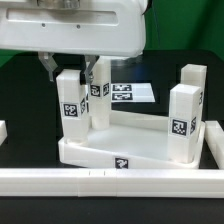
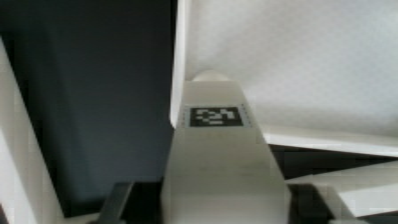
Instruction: Assemble desk
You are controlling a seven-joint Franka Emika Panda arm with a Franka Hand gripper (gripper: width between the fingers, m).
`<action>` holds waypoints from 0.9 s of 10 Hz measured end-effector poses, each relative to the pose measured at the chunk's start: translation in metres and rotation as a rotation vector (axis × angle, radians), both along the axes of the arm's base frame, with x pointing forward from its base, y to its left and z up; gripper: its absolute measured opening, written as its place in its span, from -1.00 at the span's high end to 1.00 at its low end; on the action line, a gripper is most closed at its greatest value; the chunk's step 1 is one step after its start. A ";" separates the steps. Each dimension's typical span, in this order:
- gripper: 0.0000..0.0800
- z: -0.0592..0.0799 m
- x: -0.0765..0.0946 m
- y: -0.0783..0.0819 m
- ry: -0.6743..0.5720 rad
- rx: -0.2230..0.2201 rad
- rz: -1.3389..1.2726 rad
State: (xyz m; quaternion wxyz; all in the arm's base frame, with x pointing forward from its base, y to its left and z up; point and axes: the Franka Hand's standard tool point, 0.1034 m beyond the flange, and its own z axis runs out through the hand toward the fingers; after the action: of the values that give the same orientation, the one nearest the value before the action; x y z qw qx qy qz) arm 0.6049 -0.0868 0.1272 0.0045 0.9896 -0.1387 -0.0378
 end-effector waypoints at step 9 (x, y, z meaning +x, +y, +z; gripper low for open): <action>0.27 -0.001 0.000 0.002 -0.041 -0.025 -0.792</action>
Offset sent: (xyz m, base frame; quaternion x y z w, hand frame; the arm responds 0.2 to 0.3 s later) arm 0.0000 0.0000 0.0000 0.0000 0.0000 0.1296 0.9916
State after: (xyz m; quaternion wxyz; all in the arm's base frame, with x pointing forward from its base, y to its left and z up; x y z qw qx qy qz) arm 0.6054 -0.0849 0.1261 -0.0014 0.8601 -0.5100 -0.0151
